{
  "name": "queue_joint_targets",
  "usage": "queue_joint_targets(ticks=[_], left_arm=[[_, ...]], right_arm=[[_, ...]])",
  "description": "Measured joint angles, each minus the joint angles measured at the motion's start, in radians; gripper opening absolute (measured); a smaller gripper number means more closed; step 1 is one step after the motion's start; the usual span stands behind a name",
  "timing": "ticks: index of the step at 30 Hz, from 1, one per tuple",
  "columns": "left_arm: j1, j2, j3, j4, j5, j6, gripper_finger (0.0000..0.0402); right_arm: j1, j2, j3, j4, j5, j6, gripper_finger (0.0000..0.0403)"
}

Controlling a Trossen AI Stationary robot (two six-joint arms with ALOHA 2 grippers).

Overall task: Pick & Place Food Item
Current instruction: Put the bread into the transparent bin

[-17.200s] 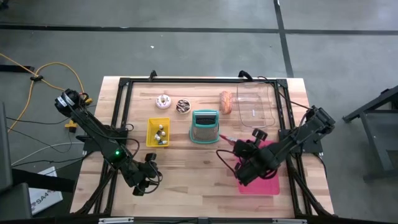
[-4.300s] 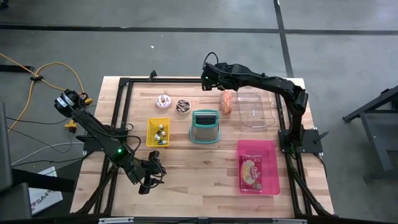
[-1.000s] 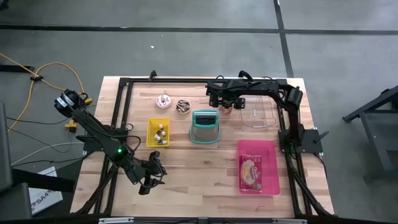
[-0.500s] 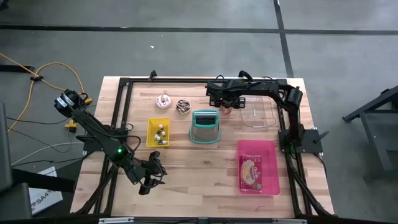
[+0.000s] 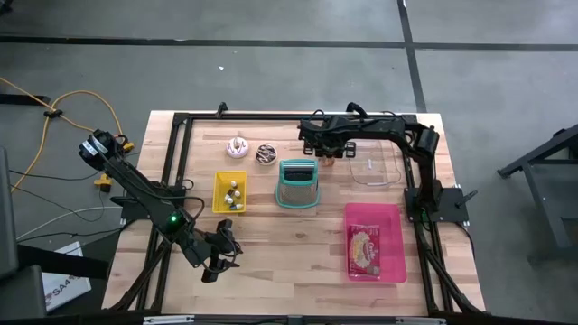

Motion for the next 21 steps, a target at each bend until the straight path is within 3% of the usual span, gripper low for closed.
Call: queue_joint_targets(ticks=[6,21], left_arm=[[0.000,0.000,0.000,0.000,0.000,0.000,0.0189],[0.000,0.000,0.000,0.000,0.000,0.000,0.0189]], right_arm=[[0.000,-0.001,0.000,-0.001,0.002,0.000,0.0135],[0.002,-0.013,0.000,-0.007,0.020,0.000,0.0204]])
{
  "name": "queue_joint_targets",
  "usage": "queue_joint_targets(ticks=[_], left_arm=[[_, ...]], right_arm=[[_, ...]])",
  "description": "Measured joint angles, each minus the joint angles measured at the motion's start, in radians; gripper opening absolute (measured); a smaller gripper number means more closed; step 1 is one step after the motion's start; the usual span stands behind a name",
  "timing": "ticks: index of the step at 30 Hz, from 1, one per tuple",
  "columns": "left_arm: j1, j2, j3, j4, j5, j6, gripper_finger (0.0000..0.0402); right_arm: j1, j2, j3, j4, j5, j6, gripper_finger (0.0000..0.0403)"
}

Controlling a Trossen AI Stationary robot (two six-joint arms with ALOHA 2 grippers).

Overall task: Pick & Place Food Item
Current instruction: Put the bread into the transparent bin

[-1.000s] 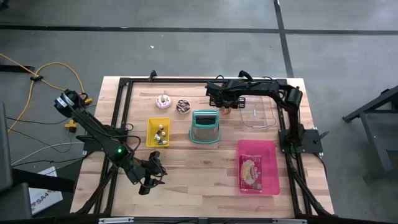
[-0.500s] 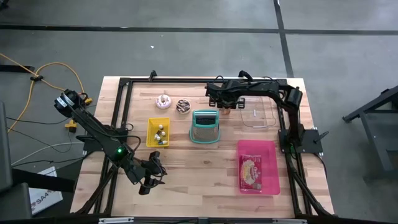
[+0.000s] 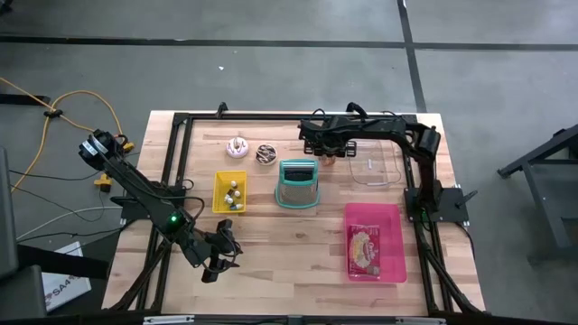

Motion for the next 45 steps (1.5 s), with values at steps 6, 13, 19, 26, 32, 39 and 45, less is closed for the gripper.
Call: queue_joint_targets(ticks=[6,13,19,26,32,39,45], left_arm=[[0.000,0.000,0.000,0.000,0.000,0.000,0.0189],[0.000,0.000,0.000,0.000,0.000,0.000,0.0189],[0.000,0.000,0.000,0.000,0.000,0.000,0.0189],[0.000,0.000,0.000,0.000,0.000,0.000,0.0189],[0.000,0.000,0.000,0.008,0.000,0.000,0.0189],[0.000,0.000,0.000,0.013,0.000,0.000,0.0189],[0.000,0.000,0.000,0.016,0.000,0.000,0.0189]], right_arm=[[0.001,0.000,0.000,0.000,0.000,0.000,0.0219],[0.001,0.000,0.000,0.000,0.000,0.000,0.0222],[0.001,-0.006,0.000,-0.002,0.000,0.000,0.0221],[0.006,-0.075,0.000,-0.009,0.028,0.000,0.0221],[0.021,-0.147,0.001,-0.030,0.060,0.000,0.0221],[0.053,-0.226,0.001,-0.060,0.116,0.006,0.0221],[0.081,-0.262,0.001,-0.077,0.139,0.008,0.0221]])
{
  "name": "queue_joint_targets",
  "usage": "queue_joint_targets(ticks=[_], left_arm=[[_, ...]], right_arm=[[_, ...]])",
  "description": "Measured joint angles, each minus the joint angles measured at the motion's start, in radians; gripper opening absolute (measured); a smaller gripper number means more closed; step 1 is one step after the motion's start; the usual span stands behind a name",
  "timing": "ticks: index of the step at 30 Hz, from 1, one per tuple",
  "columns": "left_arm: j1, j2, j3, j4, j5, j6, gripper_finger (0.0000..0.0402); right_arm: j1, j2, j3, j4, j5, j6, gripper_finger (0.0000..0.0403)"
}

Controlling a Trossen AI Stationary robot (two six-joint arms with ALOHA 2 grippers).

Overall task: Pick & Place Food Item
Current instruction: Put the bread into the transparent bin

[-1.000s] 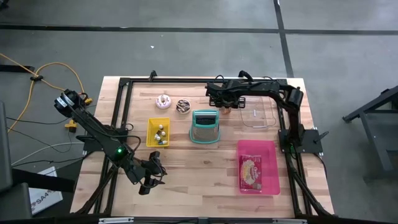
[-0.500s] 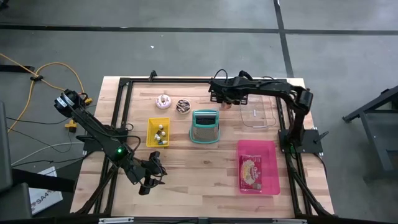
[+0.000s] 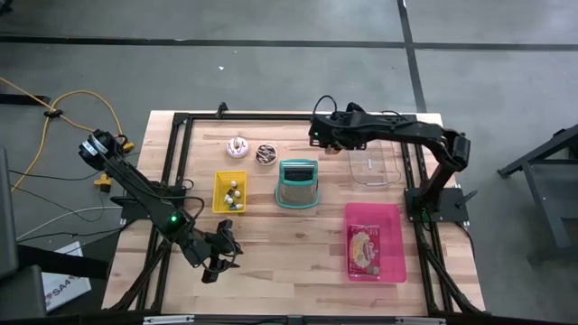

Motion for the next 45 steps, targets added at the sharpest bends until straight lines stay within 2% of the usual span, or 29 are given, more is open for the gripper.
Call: queue_joint_targets(ticks=[18,27,37,45], left_arm=[[0.000,0.000,0.000,0.000,0.000,0.000,0.0189],[0.000,0.000,0.000,-0.001,0.000,0.000,0.0189],[0.000,0.000,0.000,0.000,0.000,0.000,0.0189],[0.000,0.000,0.000,0.001,0.000,0.000,0.0189]], right_arm=[[0.009,0.002,0.000,-0.123,-0.009,0.030,0.0221],[0.009,-0.073,-0.001,-0.179,-0.023,0.033,0.0221],[0.009,-0.106,0.000,-0.362,-0.024,0.132,0.0221],[0.009,-0.106,0.000,-0.410,-0.055,0.162,0.0221]])
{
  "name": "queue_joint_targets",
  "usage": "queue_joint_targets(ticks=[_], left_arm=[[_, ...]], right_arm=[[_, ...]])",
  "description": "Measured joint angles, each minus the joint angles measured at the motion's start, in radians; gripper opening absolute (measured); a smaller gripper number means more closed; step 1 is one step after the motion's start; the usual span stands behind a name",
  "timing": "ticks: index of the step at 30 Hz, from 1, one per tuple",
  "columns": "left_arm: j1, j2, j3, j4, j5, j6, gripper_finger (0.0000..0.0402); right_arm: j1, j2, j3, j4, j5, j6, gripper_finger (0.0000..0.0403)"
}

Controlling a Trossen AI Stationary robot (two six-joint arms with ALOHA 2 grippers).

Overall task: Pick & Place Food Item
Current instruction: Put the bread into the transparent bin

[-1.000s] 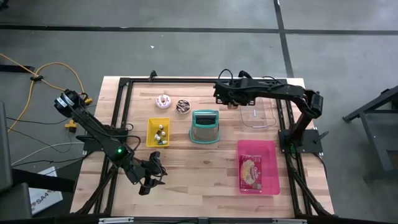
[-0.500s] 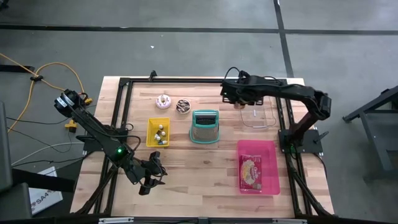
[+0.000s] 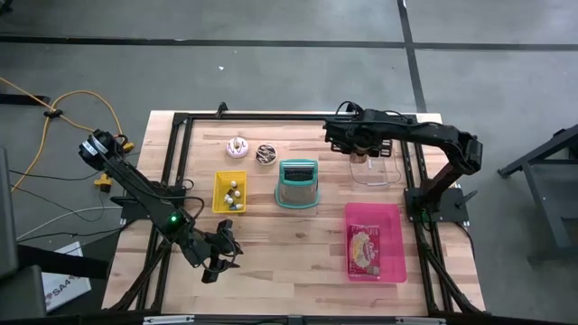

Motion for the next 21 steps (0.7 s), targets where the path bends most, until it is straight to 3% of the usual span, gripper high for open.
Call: queue_joint_targets(ticks=[9,21], left_arm=[[0.000,0.000,0.000,0.001,0.000,0.000,0.0189],[0.000,0.000,0.000,0.001,0.000,0.000,0.0189]], right_arm=[[0.014,-0.029,-0.109,0.006,-0.012,0.046,0.0221],[0.013,-0.150,-0.303,0.188,-0.026,0.043,0.0221]])
